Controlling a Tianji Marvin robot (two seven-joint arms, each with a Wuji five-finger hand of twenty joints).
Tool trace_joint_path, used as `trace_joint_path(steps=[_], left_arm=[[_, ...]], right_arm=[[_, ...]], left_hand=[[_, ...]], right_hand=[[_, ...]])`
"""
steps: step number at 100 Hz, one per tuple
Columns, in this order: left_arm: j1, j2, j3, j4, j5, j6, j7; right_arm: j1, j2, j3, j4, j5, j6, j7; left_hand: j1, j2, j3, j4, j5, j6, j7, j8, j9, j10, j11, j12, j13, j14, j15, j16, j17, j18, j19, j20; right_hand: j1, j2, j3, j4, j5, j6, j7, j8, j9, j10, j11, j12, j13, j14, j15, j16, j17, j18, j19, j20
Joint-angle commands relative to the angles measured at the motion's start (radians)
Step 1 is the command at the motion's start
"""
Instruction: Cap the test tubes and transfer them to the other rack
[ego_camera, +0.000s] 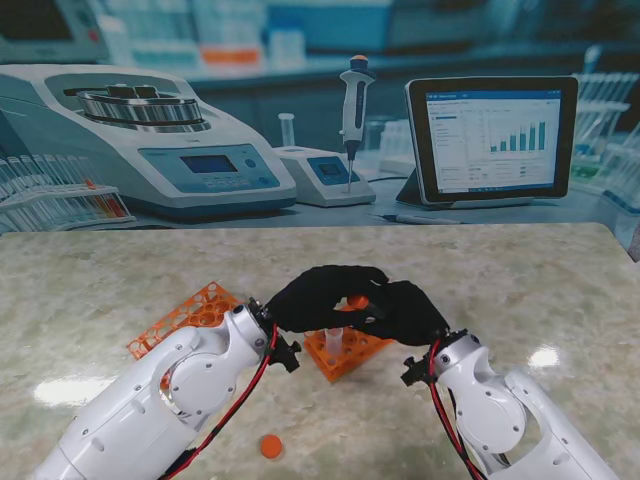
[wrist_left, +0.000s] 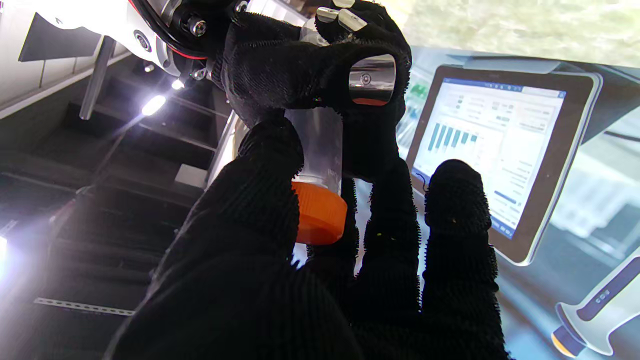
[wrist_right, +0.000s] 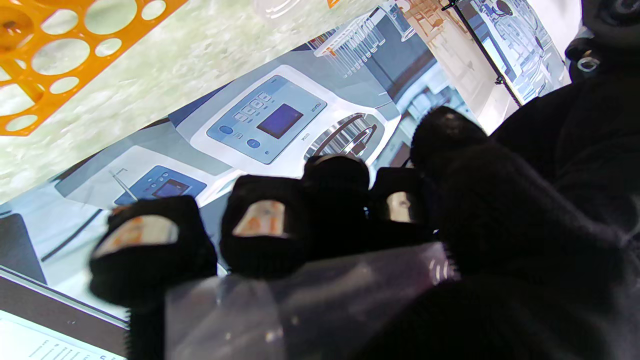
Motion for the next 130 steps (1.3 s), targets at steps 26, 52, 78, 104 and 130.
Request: trace_joint_path(steps=[26, 52, 78, 104, 130], left_arm=[[-0.018, -0.011, 0.038, 0.012, -0.02, 0.026, -0.024], [-0.023, -0.012, 0.041, 0.015, -0.038, 0.028, -0.03], [-0.018, -0.007, 0.029, -0.006, -0.012, 0.011, -0.032], [-0.014, 0.001, 0.014, -0.035, 0.0, 0.004, -0.05], [-0.005, 0.008, -0.005, -0.059, 0.004, -0.003, -0.071]], right_arm=[[-0.004, -0.008, -0.008, -0.024, 0.011, -0.024, -0.009], [-0.007, -0.009, -0.008, -0.026, 0.014, -0.031, -0.012], [-0.005, -0.009, -0.008, -0.018, 0.022, -0.035, -0.008], [-0.004, -0.01, -0.008, -0.013, -0.005, -0.023, -0.023], [0.003, -0.009, -0.013, -0.007, -0.013, -0.009, -0.022]], left_hand=[[0.172, 0.182, 0.299, -0.015, -0.07, 0.056, 0.213, 0.14, 0.138, 0.007, 0.194, 0.523, 0.188, -0.211, 0.678, 0.092, 0.148, -0.076, 0.233, 0.076], [0.172, 0.246, 0.348, -0.008, -0.11, -0.005, 0.511, 0.402, 0.196, -0.022, 0.446, 0.661, 0.22, -0.276, 0.927, 0.136, 0.297, -0.081, 0.28, 0.047], [0.172, 0.272, 0.35, -0.005, -0.071, -0.049, 0.611, 0.536, 0.205, -0.037, 0.504, 0.633, 0.232, -0.306, 0.975, 0.084, 0.327, -0.062, 0.218, 0.028], [0.172, 0.282, 0.346, -0.007, -0.051, -0.058, 0.615, 0.587, 0.199, -0.039, 0.509, 0.622, 0.215, -0.309, 0.967, 0.085, 0.315, -0.066, 0.164, 0.076], [0.172, 0.282, 0.347, -0.007, -0.015, -0.069, 0.631, 0.605, 0.206, -0.039, 0.509, 0.616, 0.215, -0.309, 0.966, 0.087, 0.314, -0.065, 0.154, 0.087]], right_hand=[[0.002, 0.013, 0.021, -0.005, 0.012, -0.067, 0.032, 0.015, 0.044, 0.002, 0.027, -0.006, 0.025, -0.07, 0.071, 0.016, 0.026, -0.042, 0.089, 0.021], [-0.016, 0.023, 0.001, -0.018, -0.003, -0.089, 0.01, 0.01, 0.027, -0.007, 0.007, -0.014, 0.024, -0.058, 0.044, 0.005, 0.023, -0.046, 0.076, 0.015], [-0.074, 0.061, -0.073, -0.043, -0.05, -0.059, -0.138, -0.099, -0.044, 0.047, -0.109, -0.073, 0.019, 0.039, -0.157, -0.073, -0.016, 0.007, -0.076, -0.047], [-0.067, 0.06, -0.144, -0.073, -0.109, -0.063, -0.287, -0.215, -0.116, 0.081, -0.24, -0.154, 0.007, 0.109, -0.422, -0.15, -0.113, 0.005, -0.173, -0.063], [-0.012, 0.057, -0.189, -0.07, -0.142, -0.061, -0.408, -0.409, -0.128, 0.103, -0.357, -0.233, 0.003, 0.12, -0.554, -0.163, -0.171, 0.005, -0.181, -0.057]])
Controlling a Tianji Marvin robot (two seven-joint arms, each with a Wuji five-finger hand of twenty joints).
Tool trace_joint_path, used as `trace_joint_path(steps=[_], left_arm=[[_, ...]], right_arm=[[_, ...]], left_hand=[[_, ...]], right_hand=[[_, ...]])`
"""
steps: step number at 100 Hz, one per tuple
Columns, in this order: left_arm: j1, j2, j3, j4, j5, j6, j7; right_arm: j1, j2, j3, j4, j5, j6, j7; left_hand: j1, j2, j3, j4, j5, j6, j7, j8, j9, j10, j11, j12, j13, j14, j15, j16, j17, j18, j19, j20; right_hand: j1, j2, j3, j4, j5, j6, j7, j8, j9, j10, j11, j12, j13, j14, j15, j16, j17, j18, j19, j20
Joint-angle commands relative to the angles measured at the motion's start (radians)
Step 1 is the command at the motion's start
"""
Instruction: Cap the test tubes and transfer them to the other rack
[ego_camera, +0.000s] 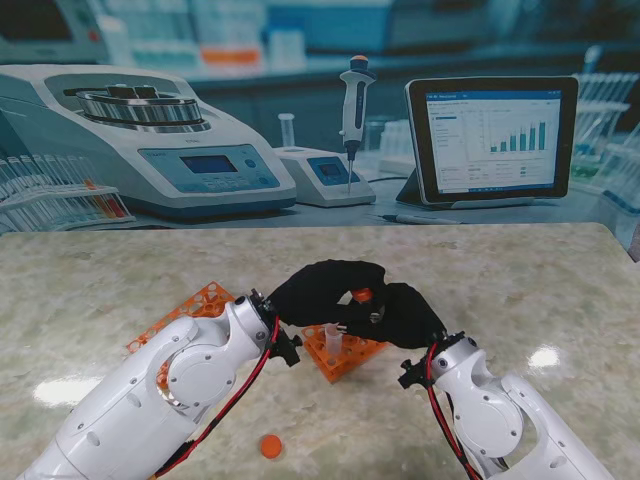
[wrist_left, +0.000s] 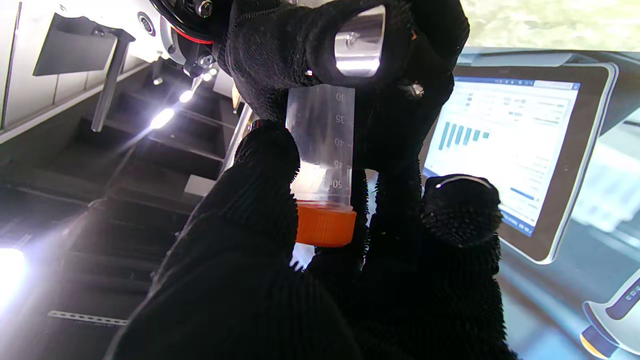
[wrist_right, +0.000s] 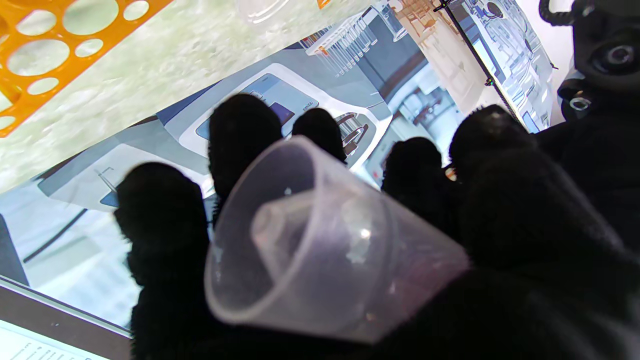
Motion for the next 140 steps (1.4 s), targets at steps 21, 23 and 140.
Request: trace_joint_path(steps=[21, 23, 140], left_arm=[[0.026, 0.008, -0.018, -0.042, 0.012, -0.021, -0.022], [0.027, 0.009, -0.02, -0.045, 0.013, -0.022, -0.023], [0.059, 0.023, -0.078, -0.114, 0.042, -0.042, -0.058]], right_arm=[[0.011, -0.008, -0.004, -0.004, 0.004, 0.023, -0.002], [0.011, -0.008, -0.004, -0.003, 0.004, 0.025, -0.002], [0.041, -0.014, -0.019, 0.018, 0.039, 0.065, 0.0]], left_hand=[[0.179, 0.244, 0.347, 0.084, 0.132, -0.02, 0.176, 0.088, 0.167, -0.132, 0.45, 0.034, 0.17, -0.353, 0.824, 0.053, 0.016, -0.021, -0.008, 0.05], [0.179, 0.243, 0.347, 0.084, 0.133, -0.021, 0.176, 0.089, 0.167, -0.132, 0.45, 0.034, 0.17, -0.353, 0.823, 0.053, 0.016, -0.021, -0.009, 0.051], [0.179, 0.231, 0.337, 0.085, 0.183, -0.031, 0.146, 0.084, 0.184, -0.133, 0.413, 0.007, 0.186, -0.312, 0.794, 0.054, 0.012, -0.007, -0.038, 0.066]], right_hand=[[0.068, 0.02, -0.029, -0.013, -0.128, 0.053, -0.029, -0.263, -0.042, 0.038, -0.144, -0.108, -0.003, 0.01, -0.134, -0.021, -0.048, 0.008, -0.03, -0.014], [0.067, 0.019, -0.028, -0.013, -0.128, 0.059, -0.031, -0.293, -0.043, 0.04, -0.157, -0.118, -0.005, 0.012, -0.144, -0.021, -0.052, 0.01, -0.033, -0.016], [0.153, 0.112, -0.078, -0.023, -0.103, 0.143, 0.016, -0.616, -0.005, 0.085, -0.239, -0.254, 0.002, 0.007, -0.12, -0.037, -0.012, -0.003, -0.018, -0.028]])
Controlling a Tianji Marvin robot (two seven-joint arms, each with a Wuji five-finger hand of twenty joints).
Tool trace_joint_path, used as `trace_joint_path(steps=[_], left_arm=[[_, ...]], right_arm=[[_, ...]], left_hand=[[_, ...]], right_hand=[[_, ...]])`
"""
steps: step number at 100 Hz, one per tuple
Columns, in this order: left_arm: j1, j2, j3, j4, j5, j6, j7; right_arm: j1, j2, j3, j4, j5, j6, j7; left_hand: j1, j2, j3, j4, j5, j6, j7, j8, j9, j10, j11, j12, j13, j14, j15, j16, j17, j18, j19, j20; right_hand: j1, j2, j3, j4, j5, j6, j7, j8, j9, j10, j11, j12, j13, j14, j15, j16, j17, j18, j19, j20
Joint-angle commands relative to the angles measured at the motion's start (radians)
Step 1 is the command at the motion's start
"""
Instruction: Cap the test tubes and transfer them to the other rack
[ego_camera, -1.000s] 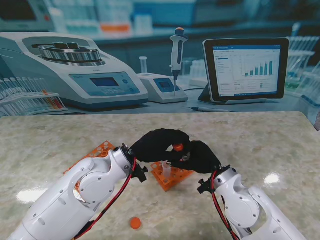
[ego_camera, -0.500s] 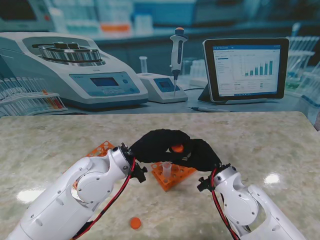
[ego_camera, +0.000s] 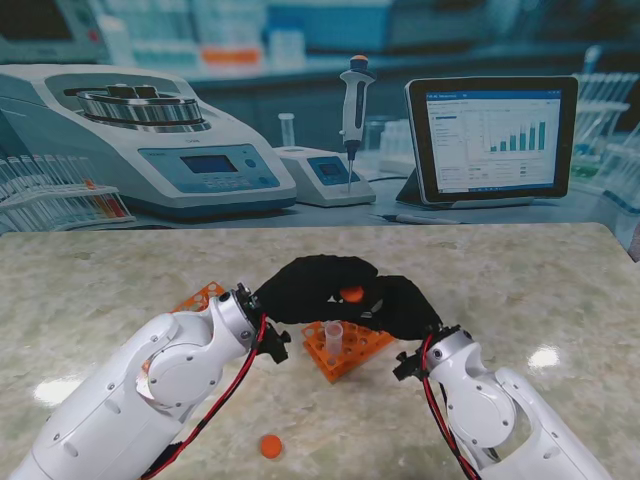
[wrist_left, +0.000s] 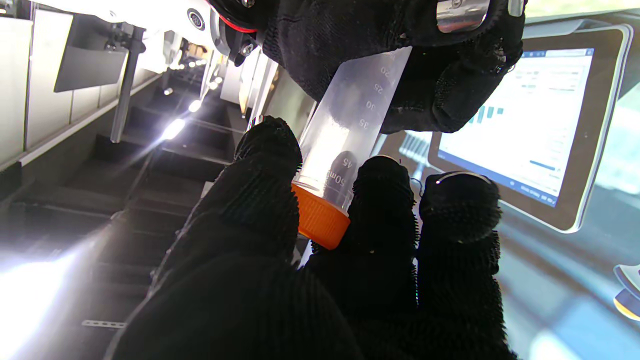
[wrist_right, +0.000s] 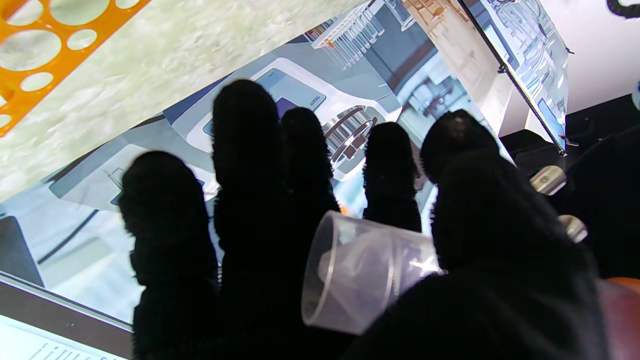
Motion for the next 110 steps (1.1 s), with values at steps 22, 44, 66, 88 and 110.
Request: trace_joint_path(steps=[22, 44, 66, 88, 110], left_arm=[[0.01, 0.005, 0.002, -0.016, -0.009, 0.001, -0.021], [0.003, 0.01, 0.01, -0.008, -0.03, 0.021, -0.051], [-0.002, 0.016, 0.009, -0.007, -0.048, 0.029, -0.086], [-0.01, 0.024, 0.005, -0.007, -0.038, 0.027, -0.112], [-0.015, 0.031, 0.003, -0.013, -0.004, 0.035, -0.135]], right_arm=[[0.007, -0.003, 0.002, 0.002, 0.015, 0.012, 0.012], [0.008, 0.0, 0.002, -0.002, -0.012, 0.006, 0.011], [0.014, 0.002, 0.001, 0.001, -0.025, -0.014, 0.011], [0.008, 0.006, 0.004, -0.016, -0.04, -0.027, 0.019], [0.0, 0.011, 0.009, -0.036, -0.046, -0.042, 0.035]], left_hand=[[0.177, 0.239, 0.334, 0.083, 0.16, -0.023, 0.123, 0.031, 0.15, -0.105, 0.176, 0.006, 0.072, -0.185, 0.024, 0.026, 0.009, -0.005, -0.006, 0.045], [0.177, 0.219, 0.316, 0.077, 0.167, 0.005, -0.011, -0.112, 0.138, -0.08, 0.106, -0.009, 0.078, -0.13, -0.025, 0.053, -0.028, 0.009, 0.004, 0.071], [0.177, 0.175, 0.247, 0.087, 0.155, 0.03, -0.234, -0.349, 0.126, -0.073, -0.044, -0.047, 0.068, -0.133, -0.093, 0.075, -0.074, -0.009, 0.027, 0.091], [0.152, 0.107, -0.033, 0.173, 0.107, 0.005, -0.364, -0.499, 0.113, -0.087, -0.28, -0.041, -0.021, -0.134, -0.253, 0.042, -0.188, -0.013, -0.064, 0.082], [0.103, 0.067, -0.008, 0.174, 0.112, -0.05, -0.389, -0.495, 0.066, -0.116, -0.277, -0.169, -0.037, -0.054, -0.554, -0.004, -0.302, 0.086, -0.367, -0.072]], right_hand=[[0.124, 0.159, -0.031, -0.023, -0.002, 0.009, 0.022, 0.008, 0.039, 0.018, 0.025, -0.004, 0.017, -0.005, 0.065, -0.002, 0.026, -0.001, 0.045, 0.005], [0.055, 0.276, 0.103, -0.096, 0.049, 0.05, -0.09, 0.199, 0.137, 0.014, 0.064, -0.017, 0.027, -0.043, 0.253, -0.014, 0.142, -0.008, 0.091, -0.009], [0.006, 0.282, 0.156, -0.102, 0.07, 0.036, -0.098, 0.239, 0.18, -0.004, 0.064, -0.037, 0.03, -0.06, 0.294, -0.012, 0.157, -0.025, 0.115, 0.01], [-0.009, 0.275, 0.169, -0.105, 0.08, 0.026, -0.104, 0.252, 0.193, -0.008, 0.071, -0.04, 0.03, -0.065, 0.304, -0.014, 0.161, -0.036, 0.125, 0.014], [-0.018, 0.265, 0.177, -0.107, 0.084, 0.016, -0.108, 0.257, 0.199, -0.012, 0.078, -0.039, 0.03, -0.072, 0.314, -0.014, 0.163, -0.045, 0.132, 0.017]])
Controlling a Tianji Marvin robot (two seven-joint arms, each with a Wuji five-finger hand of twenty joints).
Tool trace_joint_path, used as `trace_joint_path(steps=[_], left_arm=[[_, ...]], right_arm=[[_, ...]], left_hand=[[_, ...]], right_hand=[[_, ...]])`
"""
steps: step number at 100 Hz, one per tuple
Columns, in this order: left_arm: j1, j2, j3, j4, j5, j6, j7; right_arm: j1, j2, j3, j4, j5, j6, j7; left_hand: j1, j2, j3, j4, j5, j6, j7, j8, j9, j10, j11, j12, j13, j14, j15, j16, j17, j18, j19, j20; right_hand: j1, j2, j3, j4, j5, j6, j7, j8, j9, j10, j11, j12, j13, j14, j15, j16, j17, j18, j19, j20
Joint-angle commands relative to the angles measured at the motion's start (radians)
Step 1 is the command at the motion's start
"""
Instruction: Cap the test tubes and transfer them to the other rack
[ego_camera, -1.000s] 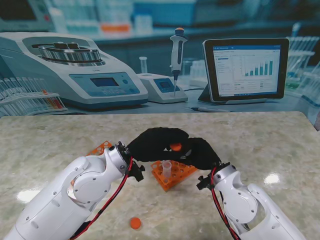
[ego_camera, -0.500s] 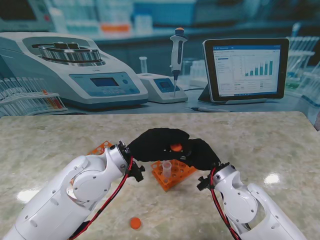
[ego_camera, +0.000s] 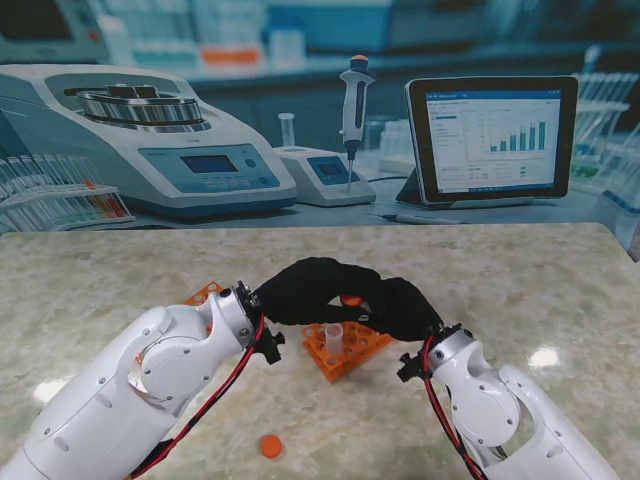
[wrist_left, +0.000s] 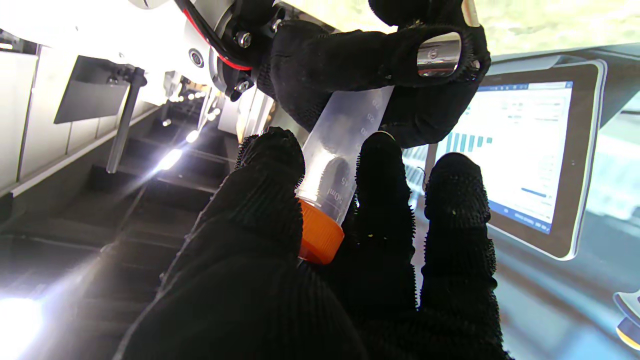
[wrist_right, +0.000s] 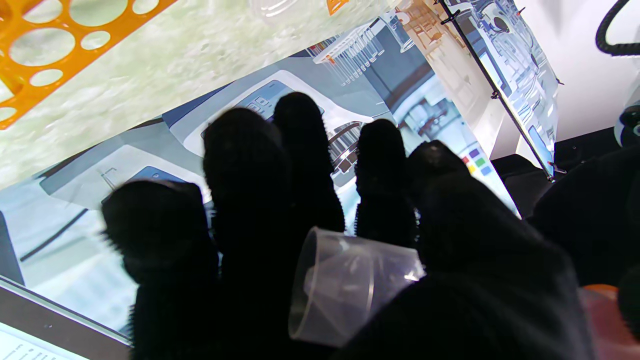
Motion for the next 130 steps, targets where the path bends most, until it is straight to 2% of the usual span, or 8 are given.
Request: trace_joint_path(steps=[1, 14, 29, 53, 82, 93, 103, 130], left_arm=[[0.003, 0.008, 0.007, 0.007, 0.019, 0.007, -0.018], [0.0, 0.009, 0.007, 0.01, 0.046, 0.005, -0.015], [-0.001, 0.01, 0.008, 0.011, 0.059, 0.005, -0.013], [-0.001, 0.0, 0.02, 0.026, 0.034, 0.021, 0.014], [0.006, 0.003, 0.013, 0.019, 0.008, 0.016, -0.003], [0.007, 0.005, 0.009, 0.015, -0.001, 0.017, -0.014], [0.01, 0.006, 0.003, 0.011, -0.006, 0.017, -0.019], [0.025, 0.01, -0.027, -0.004, -0.017, 0.004, -0.034]], right_arm=[[-0.002, -0.003, -0.001, -0.034, 0.001, -0.012, 0.0], [-0.005, -0.002, -0.001, -0.042, -0.001, -0.021, 0.002], [-0.007, -0.003, -0.003, -0.047, -0.002, -0.036, -0.002], [-0.013, -0.005, -0.003, -0.048, -0.001, -0.058, -0.015], [-0.015, -0.013, -0.01, -0.039, 0.027, -0.069, -0.039], [-0.015, -0.012, -0.009, -0.039, 0.025, -0.064, -0.037], [-0.013, -0.013, -0.007, -0.037, 0.033, -0.066, -0.036], [0.0, -0.012, -0.004, -0.024, 0.061, -0.067, -0.017]], left_hand=[[0.065, 0.026, 0.051, 0.039, 0.019, -0.015, -0.031, -0.007, 0.046, -0.055, 0.041, -0.055, -0.027, -0.053, -0.104, -0.029, -0.028, 0.03, -0.085, -0.076], [0.081, 0.01, 0.116, 0.036, 0.029, -0.022, -0.045, -0.016, 0.045, -0.087, 0.039, -0.18, 0.025, -0.031, -0.24, -0.059, -0.009, 0.032, -0.14, -0.164], [0.133, 0.078, 0.236, -0.006, 0.048, 0.02, 0.006, -0.007, 0.083, -0.117, 0.108, -0.188, 0.108, -0.093, -0.101, -0.014, 0.081, 0.005, -0.005, -0.177], [0.139, 0.183, 0.375, -0.028, -0.03, 0.024, 0.416, 0.328, 0.154, -0.068, 0.432, 0.086, 0.125, -0.188, 0.457, 0.082, 0.242, -0.06, 0.44, 0.038], [0.139, 0.217, 0.411, -0.031, -0.017, -0.009, 0.596, 0.591, 0.141, -0.072, 0.59, 0.061, 0.141, -0.265, 0.526, -0.003, 0.337, -0.061, 0.356, 0.016], [0.139, 0.224, 0.409, -0.032, -0.016, -0.014, 0.619, 0.632, 0.13, -0.073, 0.597, 0.066, 0.131, -0.278, 0.528, -0.007, 0.338, -0.066, 0.339, 0.024], [0.139, 0.228, 0.408, -0.033, -0.013, -0.017, 0.632, 0.658, 0.122, -0.075, 0.606, 0.072, 0.121, -0.283, 0.534, -0.009, 0.33, -0.065, 0.322, 0.03], [0.139, 0.217, 0.41, -0.032, 0.012, -0.023, 0.633, 0.685, 0.145, -0.076, 0.607, 0.069, 0.131, -0.281, 0.538, -0.018, 0.331, -0.058, 0.287, 0.039]], right_hand=[[-0.022, 0.144, 0.07, -0.027, 0.022, -0.033, -0.008, 0.016, 0.078, -0.017, 0.023, -0.007, 0.015, -0.067, 0.019, -0.009, 0.029, -0.029, 0.04, 0.017], [-0.025, 0.141, 0.073, -0.028, 0.023, -0.033, -0.009, 0.016, 0.08, -0.017, 0.025, -0.007, 0.015, -0.068, 0.022, -0.009, 0.03, -0.033, 0.042, 0.017], [-0.026, 0.134, 0.072, -0.03, 0.024, -0.033, -0.01, 0.012, 0.082, -0.017, 0.027, -0.006, 0.016, -0.07, 0.027, -0.009, 0.032, -0.037, 0.047, 0.018], [-0.015, 0.121, 0.05, -0.03, 0.017, -0.03, -0.01, 0.0, 0.083, -0.018, 0.038, 0.002, 0.015, -0.071, 0.032, -0.01, 0.031, -0.042, 0.047, 0.016], [0.028, 0.019, -0.136, 0.033, -0.133, 0.028, 0.027, -0.174, -0.032, 0.001, 0.001, 0.016, 0.009, -0.052, -0.047, -0.032, -0.011, -0.032, -0.016, -0.001], [-0.023, 0.023, -0.134, 0.051, -0.165, 0.074, -0.114, -0.18, -0.108, 0.004, -0.041, -0.005, 0.005, -0.032, -0.177, -0.049, -0.079, -0.028, -0.069, 0.02], [-0.16, 0.049, -0.087, 0.093, -0.154, 0.109, -0.323, -0.05, -0.177, 0.012, -0.072, -0.022, -0.025, -0.012, -0.335, -0.041, -0.162, -0.013, -0.128, 0.018], [-0.339, 0.114, -0.187, 0.091, -0.29, 0.145, -0.461, -0.1, -0.345, 0.015, -0.17, -0.082, -0.217, 0.029, -0.547, -0.096, -0.386, 0.019, -0.248, -0.02]])
